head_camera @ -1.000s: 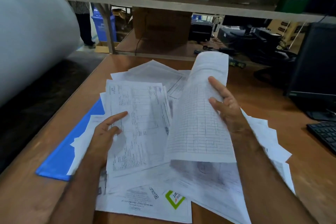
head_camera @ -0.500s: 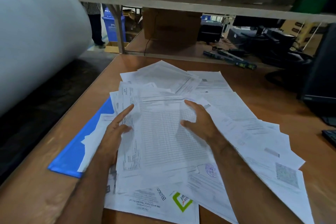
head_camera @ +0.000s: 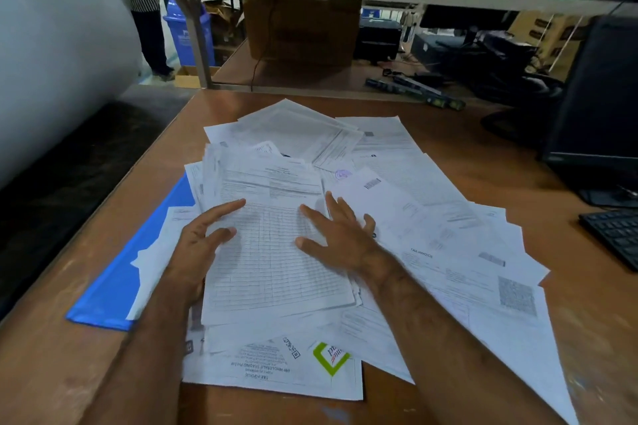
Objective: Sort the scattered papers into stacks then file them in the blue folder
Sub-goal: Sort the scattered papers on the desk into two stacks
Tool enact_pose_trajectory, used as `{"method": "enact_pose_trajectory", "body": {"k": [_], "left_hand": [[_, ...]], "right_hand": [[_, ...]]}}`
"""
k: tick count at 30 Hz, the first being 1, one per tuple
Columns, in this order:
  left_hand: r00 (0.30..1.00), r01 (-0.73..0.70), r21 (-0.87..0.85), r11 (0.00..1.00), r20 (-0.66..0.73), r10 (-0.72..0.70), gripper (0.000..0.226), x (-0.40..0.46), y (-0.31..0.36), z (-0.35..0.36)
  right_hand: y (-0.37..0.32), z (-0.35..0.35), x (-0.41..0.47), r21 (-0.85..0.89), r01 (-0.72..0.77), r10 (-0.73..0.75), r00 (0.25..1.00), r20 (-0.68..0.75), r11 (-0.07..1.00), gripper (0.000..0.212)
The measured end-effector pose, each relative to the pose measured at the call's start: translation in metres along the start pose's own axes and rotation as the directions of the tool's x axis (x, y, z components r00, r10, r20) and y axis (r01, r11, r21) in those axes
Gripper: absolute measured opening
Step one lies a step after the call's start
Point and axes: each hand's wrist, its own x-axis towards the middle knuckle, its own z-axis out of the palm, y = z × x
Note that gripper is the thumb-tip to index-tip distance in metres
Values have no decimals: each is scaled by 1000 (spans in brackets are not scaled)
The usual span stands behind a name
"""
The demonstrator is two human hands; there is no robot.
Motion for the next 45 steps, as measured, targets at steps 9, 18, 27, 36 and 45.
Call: {"method": "enact_pose_trajectory", "body": {"k": [9, 18, 27, 36, 45], "left_hand": [[999, 7, 55, 998, -41, -4, 42, 0, -2, 0], [997, 28, 17, 999, -67, -26, 42, 0, -4, -1], [998, 34, 20, 999, -55, -33, 42, -2, 2, 3], [998, 18, 55, 998, -61, -15, 42, -1, -1, 0], [998, 30, 41, 999, -59, -28, 43, 0, -1, 0]], "right_hand": [[113, -62, -73, 76, -156, 147, 983, 113, 985, 91], [126, -52, -80, 317, -294, 329, 943, -60, 902, 80], [134, -109, -82, 271, -228, 302, 913, -274, 935, 26], [63, -107, -36, -342, 62, -196, 907, -373, 938, 22], [45, 21, -52, -23, -238, 233, 964, -130, 971, 70]]}}
